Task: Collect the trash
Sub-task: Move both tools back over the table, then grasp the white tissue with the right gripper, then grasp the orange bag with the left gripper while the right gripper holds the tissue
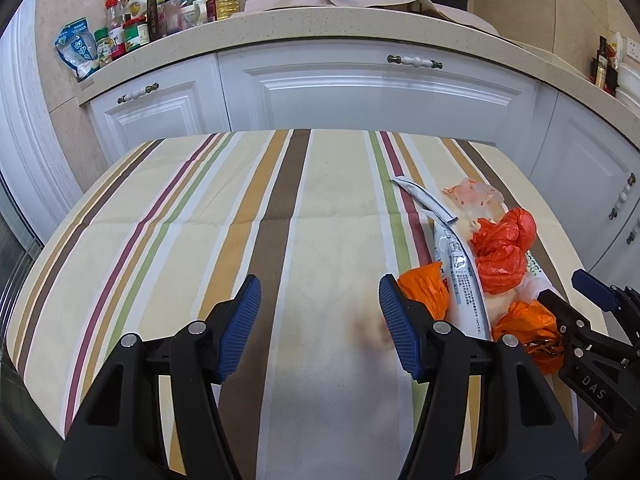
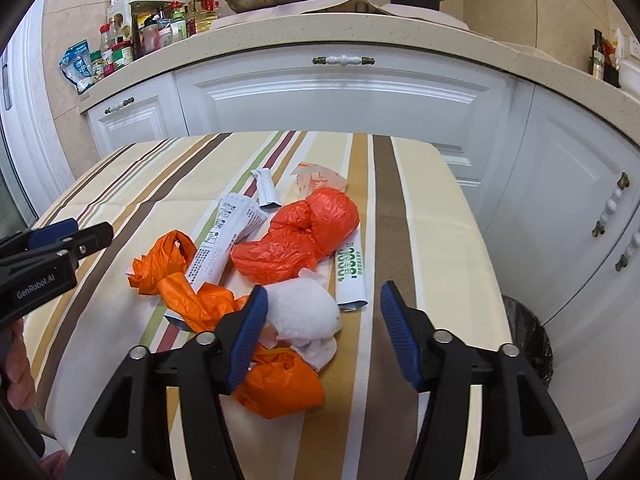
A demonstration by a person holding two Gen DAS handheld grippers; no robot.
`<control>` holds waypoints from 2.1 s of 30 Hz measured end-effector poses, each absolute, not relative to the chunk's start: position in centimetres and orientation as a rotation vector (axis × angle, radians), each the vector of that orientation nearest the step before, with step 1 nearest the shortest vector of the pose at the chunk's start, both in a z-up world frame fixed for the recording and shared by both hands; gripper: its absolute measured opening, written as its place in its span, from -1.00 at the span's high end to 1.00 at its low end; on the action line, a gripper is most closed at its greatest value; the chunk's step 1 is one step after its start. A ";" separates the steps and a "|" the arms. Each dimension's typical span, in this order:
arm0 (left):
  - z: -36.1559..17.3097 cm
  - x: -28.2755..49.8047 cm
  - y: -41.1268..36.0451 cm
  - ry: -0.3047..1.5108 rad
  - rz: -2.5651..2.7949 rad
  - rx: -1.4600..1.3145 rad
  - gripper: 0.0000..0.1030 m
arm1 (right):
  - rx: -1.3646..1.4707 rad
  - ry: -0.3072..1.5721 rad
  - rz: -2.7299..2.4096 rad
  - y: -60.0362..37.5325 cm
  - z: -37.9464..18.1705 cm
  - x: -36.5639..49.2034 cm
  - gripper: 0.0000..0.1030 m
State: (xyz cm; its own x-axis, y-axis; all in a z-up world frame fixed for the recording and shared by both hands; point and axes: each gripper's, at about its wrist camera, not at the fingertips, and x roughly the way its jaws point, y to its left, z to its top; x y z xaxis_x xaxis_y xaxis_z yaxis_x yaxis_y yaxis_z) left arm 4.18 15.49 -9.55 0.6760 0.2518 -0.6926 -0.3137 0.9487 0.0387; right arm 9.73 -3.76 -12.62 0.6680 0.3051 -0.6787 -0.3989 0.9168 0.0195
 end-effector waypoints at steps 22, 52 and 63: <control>-9.2 5.0 10.7 0.769 0.232 -0.039 -0.16 | -0.087 0.703 0.416 -6.1 -11.6 9.1 0.75; -8.0 4.6 3.0 0.744 0.116 0.008 -0.54 | -0.008 0.674 0.353 -13.3 -11.5 6.7 0.76; -8.4 4.3 3.1 0.760 0.051 0.002 -0.61 | -0.043 0.679 0.393 -11.5 -11.3 6.1 0.76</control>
State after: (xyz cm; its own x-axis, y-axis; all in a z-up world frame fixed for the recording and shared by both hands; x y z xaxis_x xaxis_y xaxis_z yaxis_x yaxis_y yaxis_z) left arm 4.25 3.15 -8.37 0.7240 0.0469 -0.6882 -0.0455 0.9988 0.0203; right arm 6.10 -11.46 -11.29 0.7079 0.3396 -0.6193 -0.3671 0.9260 0.0882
